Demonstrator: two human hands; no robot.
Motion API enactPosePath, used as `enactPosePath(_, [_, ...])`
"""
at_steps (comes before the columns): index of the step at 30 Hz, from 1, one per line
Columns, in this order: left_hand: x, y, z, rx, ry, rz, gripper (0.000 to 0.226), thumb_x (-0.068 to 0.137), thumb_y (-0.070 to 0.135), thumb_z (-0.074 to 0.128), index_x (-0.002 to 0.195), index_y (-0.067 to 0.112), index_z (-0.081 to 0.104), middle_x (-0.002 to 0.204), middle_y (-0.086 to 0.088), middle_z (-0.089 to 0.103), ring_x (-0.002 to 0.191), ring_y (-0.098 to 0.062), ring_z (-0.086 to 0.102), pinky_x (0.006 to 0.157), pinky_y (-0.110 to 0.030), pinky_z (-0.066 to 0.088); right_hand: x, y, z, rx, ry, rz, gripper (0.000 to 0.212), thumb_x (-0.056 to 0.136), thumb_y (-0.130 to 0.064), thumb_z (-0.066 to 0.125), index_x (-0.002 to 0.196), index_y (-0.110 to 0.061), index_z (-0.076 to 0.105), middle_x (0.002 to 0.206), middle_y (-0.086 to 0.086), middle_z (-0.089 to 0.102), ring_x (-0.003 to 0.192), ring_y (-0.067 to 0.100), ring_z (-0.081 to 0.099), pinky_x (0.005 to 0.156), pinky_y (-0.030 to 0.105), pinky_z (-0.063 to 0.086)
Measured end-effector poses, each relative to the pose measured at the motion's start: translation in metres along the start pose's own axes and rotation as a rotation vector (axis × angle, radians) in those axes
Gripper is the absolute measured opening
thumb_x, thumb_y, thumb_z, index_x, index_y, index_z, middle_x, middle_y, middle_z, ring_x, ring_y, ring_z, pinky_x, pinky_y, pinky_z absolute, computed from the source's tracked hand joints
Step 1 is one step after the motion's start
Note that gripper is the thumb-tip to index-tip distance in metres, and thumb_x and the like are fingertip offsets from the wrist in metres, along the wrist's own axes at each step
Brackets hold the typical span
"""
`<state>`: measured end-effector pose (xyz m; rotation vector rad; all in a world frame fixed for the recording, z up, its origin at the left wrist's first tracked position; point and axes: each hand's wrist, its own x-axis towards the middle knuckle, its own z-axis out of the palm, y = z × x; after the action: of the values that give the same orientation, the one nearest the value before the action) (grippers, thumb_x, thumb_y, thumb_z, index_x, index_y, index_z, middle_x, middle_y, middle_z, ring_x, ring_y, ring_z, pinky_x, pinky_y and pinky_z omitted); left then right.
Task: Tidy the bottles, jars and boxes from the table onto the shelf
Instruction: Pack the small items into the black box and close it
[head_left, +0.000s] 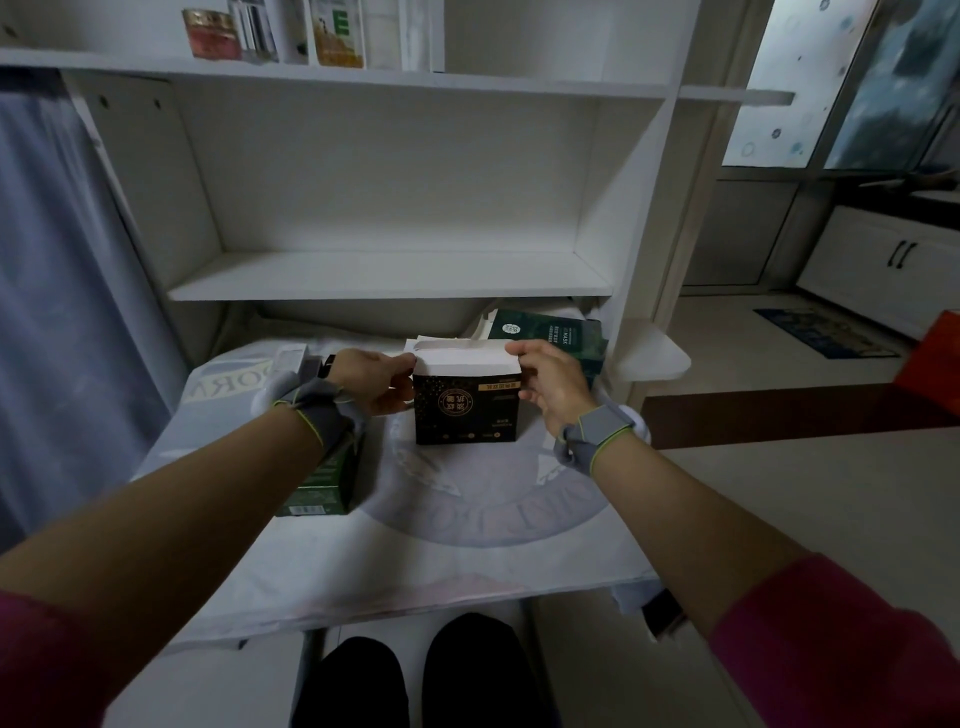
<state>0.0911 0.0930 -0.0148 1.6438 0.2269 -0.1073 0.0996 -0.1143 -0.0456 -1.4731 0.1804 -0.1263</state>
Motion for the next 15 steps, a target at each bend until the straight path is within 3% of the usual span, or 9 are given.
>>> enactPosePath(4, [0.0076, -0.0048, -0.0025, 0.03, -0.018, -0.01, 0.022, 0.088, 0.014, 0.067, 0.102, -0.002, 0.064, 0.086, -0.016, 0.063, 0.042, -0.009, 0.058, 0.04, -0.018, 0.048, -0.0004, 0.0018, 0.0013, -0.048, -0.006, -0.045, 0.03, 0.088, -0.001, 0.05, 0.081, -0.024, 0.069, 0.101, 0.004, 0.065, 0.072, 0.014, 0.056, 0.052, 0.021, 0.042])
enactPosePath(8, [0.009, -0.0062, -0.0018, -0.011, -0.037, 0.026, 0.007, 0.086, 0.004, 0.067, 0.086, 0.006, 0.059, 0.096, -0.017, 0.068, 0.062, -0.018, 0.062, 0.043, -0.021, 0.052, 0.0001, 0.0019, 0.0028, -0.06, 0.011, -0.072, 0.029, 0.087, 0.002, 0.052, 0.078, -0.023, 0.064, 0.101, 0.003, 0.063, 0.076, 0.015, 0.054, 0.053, 0.02, 0.041])
enactPosePath(12, [0.0076, -0.0061, 0.0013, -0.017, -0.043, 0.109, 0.018, 0.086, -0.005, 0.062, 0.084, 0.013, 0.059, 0.08, -0.013, 0.064, 0.043, -0.008, 0.059, 0.037, -0.017, 0.045, 0.0018, 0.002, 0.0037, -0.058, 0.055, -0.072, 0.027, 0.086, 0.003, 0.055, 0.073, -0.02, 0.053, 0.081, 0.001, 0.057, 0.069, 0.014, 0.05, 0.051, 0.021, 0.041])
enactPosePath(15, [0.0074, -0.0074, 0.0028, -0.026, -0.061, 0.133, 0.02, 0.087, -0.007, 0.059, 0.085, 0.013, 0.063, 0.078, -0.012, 0.062, 0.038, -0.004, 0.056, 0.037, -0.016, 0.045, 0.0025, 0.0031, 0.0034, -0.058, 0.074, -0.061, 0.026, 0.086, 0.001, 0.058, 0.075, -0.021, 0.05, 0.079, 0.002, 0.055, 0.066, 0.015, 0.05, 0.05, 0.021, 0.041])
